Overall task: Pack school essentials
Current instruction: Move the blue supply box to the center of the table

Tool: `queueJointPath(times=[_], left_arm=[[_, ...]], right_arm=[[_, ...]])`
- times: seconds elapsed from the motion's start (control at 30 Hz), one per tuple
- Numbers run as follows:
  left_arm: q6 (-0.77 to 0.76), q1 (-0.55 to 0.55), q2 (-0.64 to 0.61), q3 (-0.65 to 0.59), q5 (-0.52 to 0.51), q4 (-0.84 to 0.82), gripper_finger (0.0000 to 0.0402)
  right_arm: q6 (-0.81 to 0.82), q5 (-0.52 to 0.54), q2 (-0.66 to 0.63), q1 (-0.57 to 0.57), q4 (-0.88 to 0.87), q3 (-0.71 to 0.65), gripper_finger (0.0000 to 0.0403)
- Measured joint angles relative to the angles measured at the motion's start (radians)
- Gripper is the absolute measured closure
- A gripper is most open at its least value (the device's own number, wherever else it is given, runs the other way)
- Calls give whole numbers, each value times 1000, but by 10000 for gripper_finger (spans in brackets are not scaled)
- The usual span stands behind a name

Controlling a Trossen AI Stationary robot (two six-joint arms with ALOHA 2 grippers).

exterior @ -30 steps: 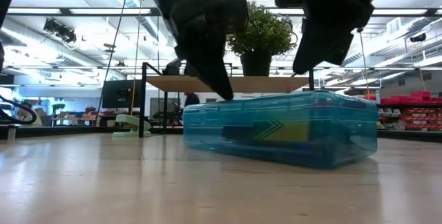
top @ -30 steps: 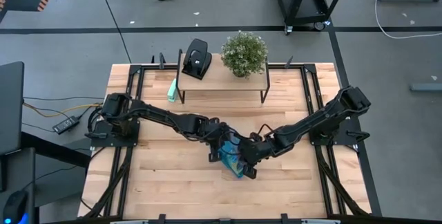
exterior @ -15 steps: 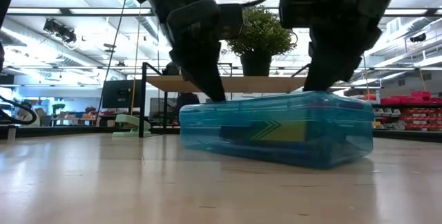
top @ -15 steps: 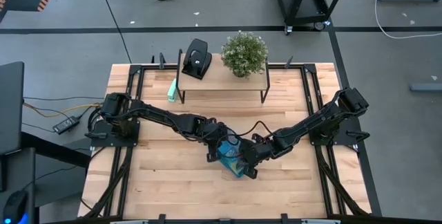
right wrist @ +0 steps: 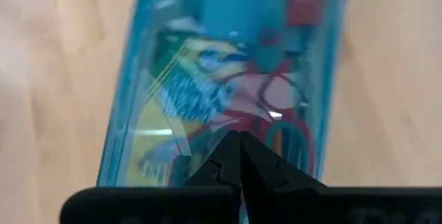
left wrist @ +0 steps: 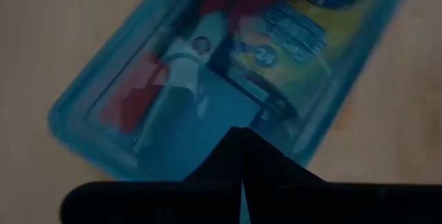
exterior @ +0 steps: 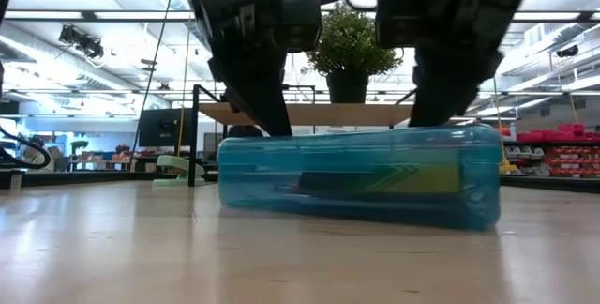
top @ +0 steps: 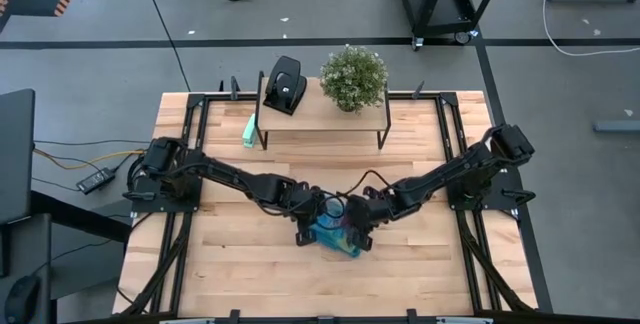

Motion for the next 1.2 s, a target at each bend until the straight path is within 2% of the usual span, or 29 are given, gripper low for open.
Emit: queueJointPath(times=[0.2,0.37,0.5,0.7,1.0,1.2], left_arm=[[-95,-19,1,-1,22,3,389],[-145,-22,2,-2,22,5,375],[-150,-19,3,-2,23,5,381],[-146,-3,4,-2,36,5,394],[-134,24,-30,-8,25,15,380],[-110,32,-64,-7,-6,55,397]], right_arm=[[-71,-5,2,-100,15,-2,395],[-130,-58,2,-166,31,-2,395],[-160,-110,-11,-190,23,10,395],[-157,-97,-83,-191,-31,35,395],[-57,-90,-255,-106,-274,36,395],[-36,-79,-320,-32,-278,18,395]])
